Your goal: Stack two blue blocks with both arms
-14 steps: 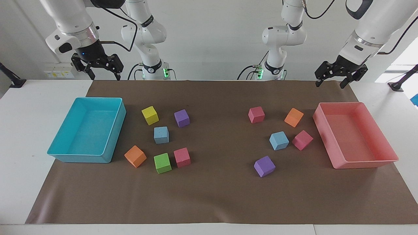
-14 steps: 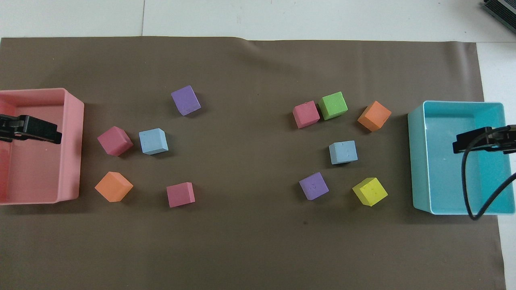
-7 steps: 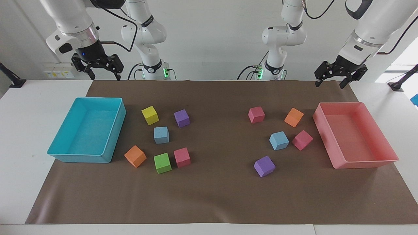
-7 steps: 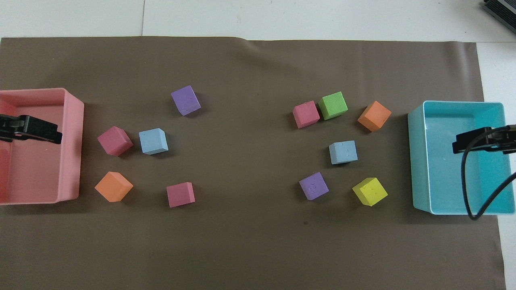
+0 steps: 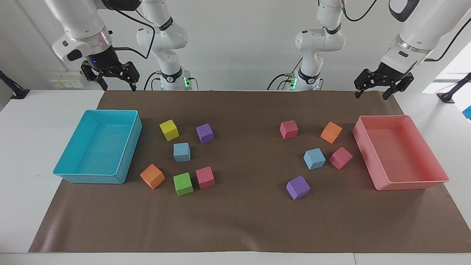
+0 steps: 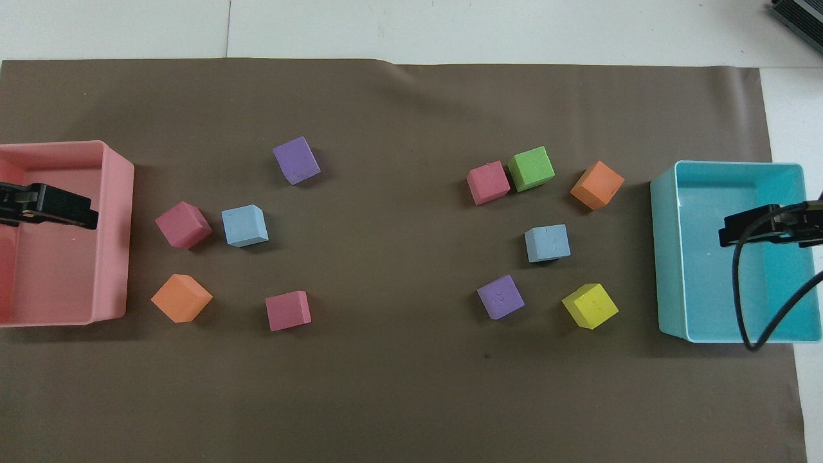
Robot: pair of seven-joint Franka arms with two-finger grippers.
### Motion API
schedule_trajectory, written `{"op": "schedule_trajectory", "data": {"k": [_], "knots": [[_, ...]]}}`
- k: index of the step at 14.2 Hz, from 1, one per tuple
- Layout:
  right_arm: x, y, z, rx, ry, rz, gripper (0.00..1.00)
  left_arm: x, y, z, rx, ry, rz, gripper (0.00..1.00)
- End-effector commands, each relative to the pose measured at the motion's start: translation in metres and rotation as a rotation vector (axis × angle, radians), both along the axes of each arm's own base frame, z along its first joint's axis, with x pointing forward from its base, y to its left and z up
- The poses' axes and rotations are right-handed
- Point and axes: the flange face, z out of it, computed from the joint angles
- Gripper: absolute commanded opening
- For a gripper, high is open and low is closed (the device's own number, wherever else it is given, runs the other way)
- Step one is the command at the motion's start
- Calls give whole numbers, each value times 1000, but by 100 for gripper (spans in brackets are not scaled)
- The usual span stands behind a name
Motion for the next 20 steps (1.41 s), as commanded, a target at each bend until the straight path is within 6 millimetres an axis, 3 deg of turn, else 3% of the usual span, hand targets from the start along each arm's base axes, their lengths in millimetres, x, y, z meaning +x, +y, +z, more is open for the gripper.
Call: {"op": "schedule_trajectory", "data": {"k": [1,20], "knots": [[-5,0,-1,2,-22,-14,100,-5,5,4,3,-4,2,100],[-1,-1,-8,5,-54,-17,100,-5,5,4,3,-4,4,100]]}}
